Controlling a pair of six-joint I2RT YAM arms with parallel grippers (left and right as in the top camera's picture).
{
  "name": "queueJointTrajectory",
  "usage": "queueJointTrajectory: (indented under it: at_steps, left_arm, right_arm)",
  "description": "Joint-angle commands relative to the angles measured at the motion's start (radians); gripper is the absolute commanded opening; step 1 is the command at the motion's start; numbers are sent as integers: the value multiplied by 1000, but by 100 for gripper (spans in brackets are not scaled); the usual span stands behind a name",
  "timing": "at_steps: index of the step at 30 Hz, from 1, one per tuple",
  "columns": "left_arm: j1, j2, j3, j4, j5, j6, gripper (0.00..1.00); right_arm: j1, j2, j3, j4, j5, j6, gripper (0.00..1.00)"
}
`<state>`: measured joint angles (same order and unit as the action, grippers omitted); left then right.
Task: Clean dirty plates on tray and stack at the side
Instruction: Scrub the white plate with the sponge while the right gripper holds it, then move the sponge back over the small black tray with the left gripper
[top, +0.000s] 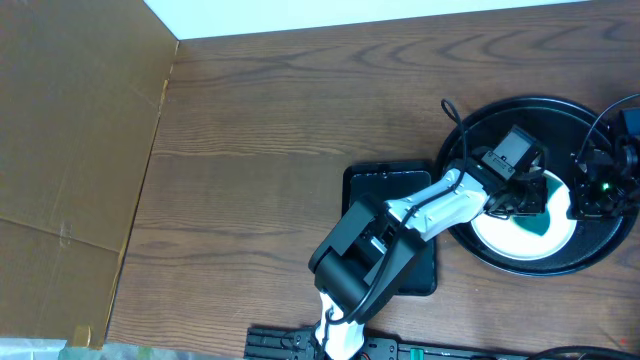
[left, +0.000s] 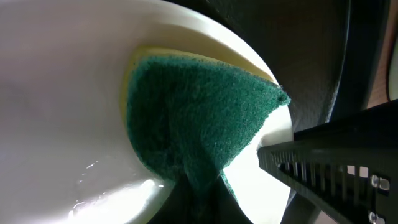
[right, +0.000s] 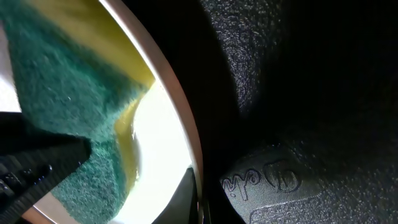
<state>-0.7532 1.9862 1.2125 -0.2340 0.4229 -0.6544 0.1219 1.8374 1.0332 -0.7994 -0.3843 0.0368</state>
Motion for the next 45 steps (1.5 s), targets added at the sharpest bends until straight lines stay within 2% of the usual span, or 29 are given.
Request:
queueJointTrajectory:
  at_steps: [1,4,10,12,18,26,36,40,45]
  left_arm:
    - [-51,55,-16,-38,151,-9,7]
    - [-53,55,-16,-60,169,-8,7]
    - [-51,55,-16,-168,149,66,7]
    - [-48,53,-16,-215,77,66,7]
    - [-10,24,-16,-365,-298,5,7]
    - [95,-11,-15,-389,-527,5,7]
    - [161,-78,42,-474,-399,2,7]
    - [161,-222,47,-492,-325,6,7]
    - [171,-448,47,-554,-335,69,7]
  right_arm:
    - [3,16,0,-8,17,-16,1]
    - [3,16,0,-8,17,-16,2]
    - [3,16,0,-8,17,-16,2]
    - [3,16,0,-8,17,-16,2]
    - [3,16,0,-8,17,-16,1]
    - [3,16,0,-8,17,-16,1]
    - [3,16,0,-1,17,-16,1]
    - [3,16,0,-2,17,-16,1]
    - [3,16,0,-5,16,-15,1]
